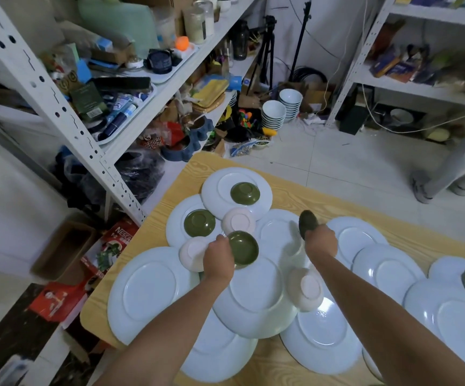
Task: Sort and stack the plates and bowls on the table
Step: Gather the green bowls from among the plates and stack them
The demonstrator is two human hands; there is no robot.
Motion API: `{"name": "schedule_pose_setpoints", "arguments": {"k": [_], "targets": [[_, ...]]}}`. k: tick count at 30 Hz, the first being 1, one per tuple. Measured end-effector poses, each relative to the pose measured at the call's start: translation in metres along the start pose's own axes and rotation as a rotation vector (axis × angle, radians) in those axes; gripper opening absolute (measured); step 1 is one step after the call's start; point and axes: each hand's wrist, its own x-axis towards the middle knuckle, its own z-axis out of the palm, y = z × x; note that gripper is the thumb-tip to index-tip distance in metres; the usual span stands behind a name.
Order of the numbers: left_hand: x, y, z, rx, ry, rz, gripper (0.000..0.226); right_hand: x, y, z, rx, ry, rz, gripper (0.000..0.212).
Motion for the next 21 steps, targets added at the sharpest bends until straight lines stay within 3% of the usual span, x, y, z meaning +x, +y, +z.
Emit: {"name": "schedule_pose_setpoints", "arguments": {"k": [4,8,10,14,21], "targets": [[-0.006,-0.004,0.003,-0.081,-0.032,-0.057,0.022,0.004,0.026,-0.015,0.498,-0.112,0.306,0.005],[-0.016,0.017,-0.004,-0.298,0.022,-0.121,0.025,-0.004,0.054,-0.029,0.78,-0.142,0.397,0.008],[-0.022,0.032,-0.007,-0.386,0.048,-0.123,0.03,-0.011,0.068,-0.04,0.798,-0.134,0.409,0.004],[-0.044,0.067,-0.003,-0.485,0.025,-0.053,0.033,-0.025,0.105,-0.065,0.794,-0.098,0.393,0.019],[-0.119,0.127,0.031,-0.535,-0.137,0.113,0.038,-0.047,0.207,-0.121,0.627,0.01,0.284,0.032]]}}
